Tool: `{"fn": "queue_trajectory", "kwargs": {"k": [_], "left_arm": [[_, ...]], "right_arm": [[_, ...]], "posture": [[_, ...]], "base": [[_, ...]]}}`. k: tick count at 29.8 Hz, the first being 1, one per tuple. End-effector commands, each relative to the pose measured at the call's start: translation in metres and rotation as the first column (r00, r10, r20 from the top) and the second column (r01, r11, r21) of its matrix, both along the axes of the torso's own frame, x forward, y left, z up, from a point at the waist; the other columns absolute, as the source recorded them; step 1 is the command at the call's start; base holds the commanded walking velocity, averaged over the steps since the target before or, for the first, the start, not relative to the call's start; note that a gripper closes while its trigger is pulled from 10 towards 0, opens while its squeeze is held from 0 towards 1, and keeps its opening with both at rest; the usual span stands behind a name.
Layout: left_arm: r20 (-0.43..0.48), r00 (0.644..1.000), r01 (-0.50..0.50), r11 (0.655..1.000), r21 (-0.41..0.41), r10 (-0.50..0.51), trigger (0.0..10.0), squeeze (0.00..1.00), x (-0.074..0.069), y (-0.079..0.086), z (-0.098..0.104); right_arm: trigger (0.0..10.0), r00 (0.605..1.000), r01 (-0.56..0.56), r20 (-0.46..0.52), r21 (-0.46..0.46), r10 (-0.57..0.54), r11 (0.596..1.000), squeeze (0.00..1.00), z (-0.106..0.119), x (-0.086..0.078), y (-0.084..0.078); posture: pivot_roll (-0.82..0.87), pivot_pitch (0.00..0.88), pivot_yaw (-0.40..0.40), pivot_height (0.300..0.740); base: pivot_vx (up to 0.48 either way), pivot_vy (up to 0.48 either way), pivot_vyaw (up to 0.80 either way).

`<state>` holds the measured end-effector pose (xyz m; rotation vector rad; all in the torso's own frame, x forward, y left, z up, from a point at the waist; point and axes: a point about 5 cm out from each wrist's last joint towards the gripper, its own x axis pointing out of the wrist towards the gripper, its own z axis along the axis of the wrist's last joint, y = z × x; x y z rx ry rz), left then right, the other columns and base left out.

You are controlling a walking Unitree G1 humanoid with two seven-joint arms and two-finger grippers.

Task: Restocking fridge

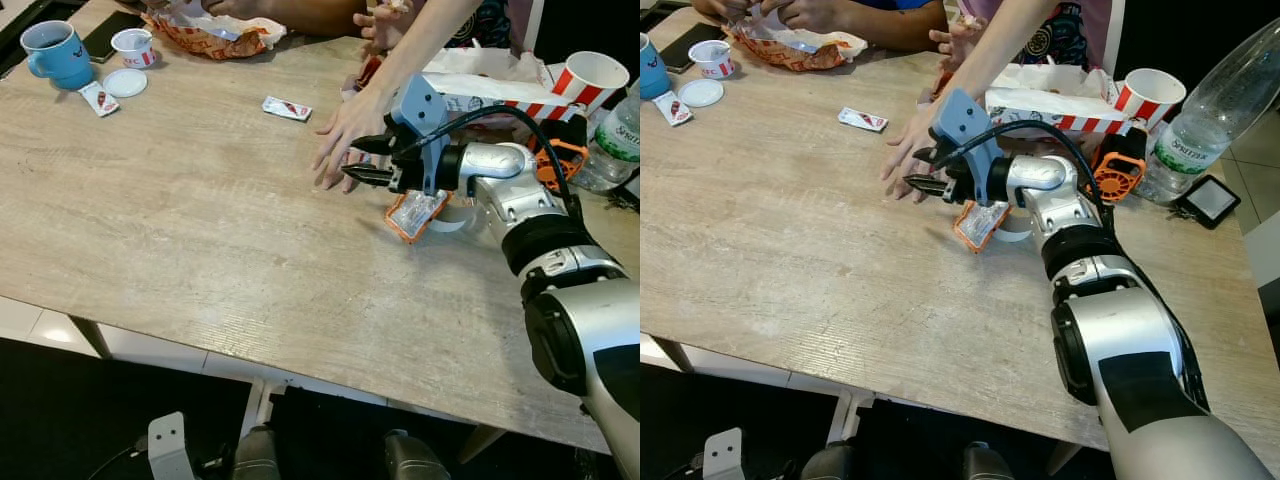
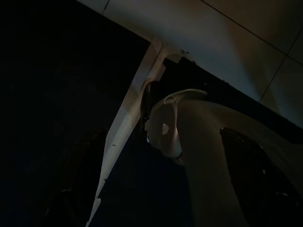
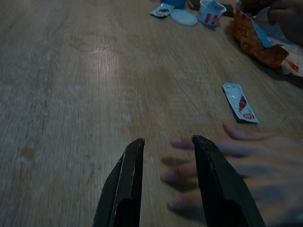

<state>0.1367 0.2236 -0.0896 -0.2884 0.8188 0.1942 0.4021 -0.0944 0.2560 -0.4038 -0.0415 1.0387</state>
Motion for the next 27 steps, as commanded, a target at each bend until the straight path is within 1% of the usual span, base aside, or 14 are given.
{"fn": "queue_trajectory", "kwargs": {"k": [1, 5, 6, 11, 13, 14, 15, 17, 19, 21, 23, 27], "left_arm": [[-0.084, 0.996, 0.018, 1.000, -0.023, -0.020, 10.0, 0.00, -0.018, -0.006, -0.009], [-0.086, 0.996, 0.018, 1.000, -0.021, -0.020, 10.0, 0.00, -0.018, -0.006, -0.009], [-0.088, 0.996, 0.018, 1.000, -0.021, -0.019, 10.0, 0.00, -0.018, -0.006, -0.009], [-0.089, 0.996, 0.018, 1.000, -0.019, -0.020, 10.0, 0.00, -0.018, -0.006, -0.009], [-0.092, 0.996, 0.019, 1.000, -0.016, -0.020, 10.0, 0.00, -0.018, -0.006, -0.009], [-0.092, 0.996, 0.019, 1.000, -0.016, -0.020, 10.0, 0.00, -0.018, -0.006, -0.009], [-0.092, 0.996, 0.020, 1.000, -0.013, -0.021, 10.0, 0.00, -0.017, -0.005, -0.009], [-0.089, 0.996, 0.018, 1.000, -0.008, -0.018, 10.0, 0.00, -0.016, -0.005, -0.008], [-0.074, 0.997, 0.008, 1.000, -0.005, -0.008, 10.0, 0.00, -0.012, -0.003, -0.007], [-0.062, 0.998, -0.002, 1.000, -0.002, 0.002, 10.0, 0.00, -0.010, -0.002, -0.005], [-0.052, 0.999, -0.013, 1.000, 0.001, 0.013, 10.0, 0.00, -0.007, 0.000, -0.004], [-0.015, 0.999, -0.043, 0.999, 0.017, 0.043, 10.0, 0.00, 0.003, 0.008, 0.001]], "right_arm": [[10.0, 1.000, 0.014, -0.002, 0.029, -0.014, 0.999, 0.00, -0.004, 0.000, 0.000], [10.0, 1.000, 0.019, 0.010, 0.053, -0.020, 0.998, 0.00, -0.003, 0.000, 0.002], [10.0, 1.000, 0.017, 0.020, 0.077, -0.019, 0.997, 0.00, -0.001, -0.001, 0.003], [10.0, 1.000, 0.007, 0.028, 0.092, -0.009, 0.996, 0.00, -0.001, -0.001, 0.005], [10.0, 1.000, -0.006, 0.021, 0.125, 0.003, 0.992, 0.00, -0.001, -0.002, 0.007], [10.0, 1.000, -0.006, 0.021, 0.125, 0.003, 0.992, 0.00, -0.001, -0.002, 0.007], [10.0, 1.000, -0.013, 0.020, 0.165, 0.010, 0.986, 0.00, 0.002, -0.003, 0.006], [10.0, 1.000, 0.002, 0.021, 0.174, -0.006, 0.985, 0.00, 0.003, -0.002, 0.005], [10.0, 0.999, 0.030, 0.009, 0.179, -0.032, 0.983, 0.00, 0.001, 0.000, 0.003], [10.0, 1.000, 0.025, 0.003, 0.170, -0.026, 0.985, 0.00, -0.002, -0.001, 0.003], [10.0, 1.000, 0.021, 0.003, 0.157, -0.022, 0.987, 0.00, -0.004, -0.002, 0.003], [10.0, 0.999, 0.049, -0.015, 0.173, -0.047, 0.984, 0.00, -0.009, -0.001, 0.003]], "posture": [[-0.01, 0.197, -0.038, 0.740], [-0.01, 0.196, -0.037, 0.740], [-0.02, 0.195, -0.036, 0.740], [-0.02, 0.192, -0.037, 0.740], [-0.02, 0.191, -0.035, 0.740], [-0.02, 0.191, -0.035, 0.740], [-0.02, 0.195, -0.034, 0.740], [-0.02, 0.195, -0.033, 0.740], [-0.02, 0.196, -0.032, 0.740], [-0.02, 0.194, -0.032, 0.740], [-0.01, 0.194, -0.031, 0.740], [-0.01, 0.190, -0.028, 0.740]], "base": [[0.000, 0.000, 0.00], [0.000, 0.000, 0.00], [0.000, 0.000, 0.00], [0.000, 0.000, 0.00], [0.000, 0.000, 0.00], [0.000, 0.000, 0.00], [0.000, 0.000, 0.00], [0.000, 0.000, 0.00], [0.000, 0.000, 0.00], [0.000, 0.000, 0.00], [0.000, 0.000, 0.42], [0.000, 0.000, 0.75]]}}
